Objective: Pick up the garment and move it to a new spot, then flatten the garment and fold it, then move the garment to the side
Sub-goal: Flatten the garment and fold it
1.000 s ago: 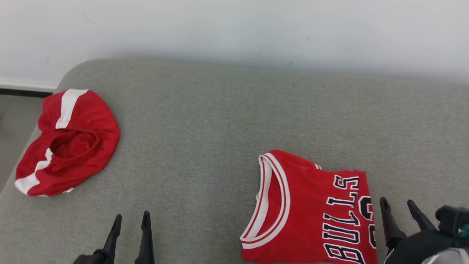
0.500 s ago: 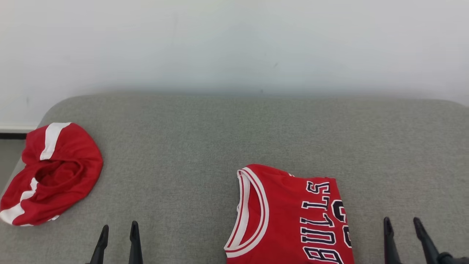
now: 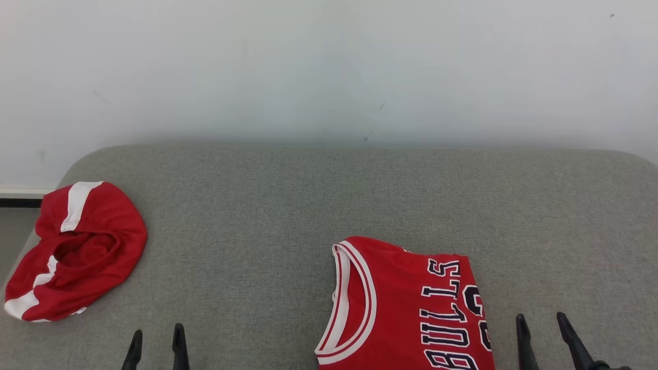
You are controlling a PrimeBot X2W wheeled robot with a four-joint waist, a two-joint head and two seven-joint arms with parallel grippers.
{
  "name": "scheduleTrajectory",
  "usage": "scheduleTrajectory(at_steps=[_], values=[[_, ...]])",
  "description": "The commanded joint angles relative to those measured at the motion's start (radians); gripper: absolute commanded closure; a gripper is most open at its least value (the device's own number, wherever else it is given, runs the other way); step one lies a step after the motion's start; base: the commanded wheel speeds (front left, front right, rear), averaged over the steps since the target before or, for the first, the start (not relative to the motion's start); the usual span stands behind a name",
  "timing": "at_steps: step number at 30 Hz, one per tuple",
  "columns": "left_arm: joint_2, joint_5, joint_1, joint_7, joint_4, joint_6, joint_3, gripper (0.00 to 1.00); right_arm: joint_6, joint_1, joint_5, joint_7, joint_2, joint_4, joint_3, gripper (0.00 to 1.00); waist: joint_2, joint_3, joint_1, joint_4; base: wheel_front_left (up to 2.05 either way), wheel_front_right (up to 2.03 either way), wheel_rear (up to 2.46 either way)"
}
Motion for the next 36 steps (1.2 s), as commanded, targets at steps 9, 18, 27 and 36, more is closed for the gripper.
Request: scheduleTrajectory(at_steps=[9,18,27,36], values=[[-0.001,-0.001,-0.010,-0.003,0.002,-0.001,-0.016,0.00,-0.002,-0.142,-0.018,-0.007,-0.022,0.065,0.174,1.00,0.0000,0.027,0.0001,0.043,0.00,0.00,0.00],[-0.001,0.009,-0.045,-0.003,0.007,-0.010,-0.024,0.00,-0.002,-0.329,-0.025,-0.008,-0.016,0.234,0.263,1.00,0.0000,0.103,0.0001,0.094,0.00,0.00,0.00],[-0.001,0.007,-0.096,-0.003,0.005,-0.019,-0.035,0.00,-0.002,-0.479,-0.047,-0.007,-0.012,0.391,0.216,1.00,0.0000,0.193,0.0001,0.154,0.00,0.00,0.00],[-0.001,-0.001,-0.139,-0.003,0.000,-0.024,-0.046,0.00,-0.002,-0.560,-0.095,-0.007,0.000,0.507,0.120,1.00,0.0000,0.261,0.0001,0.195,0.00,0.00,0.00]])
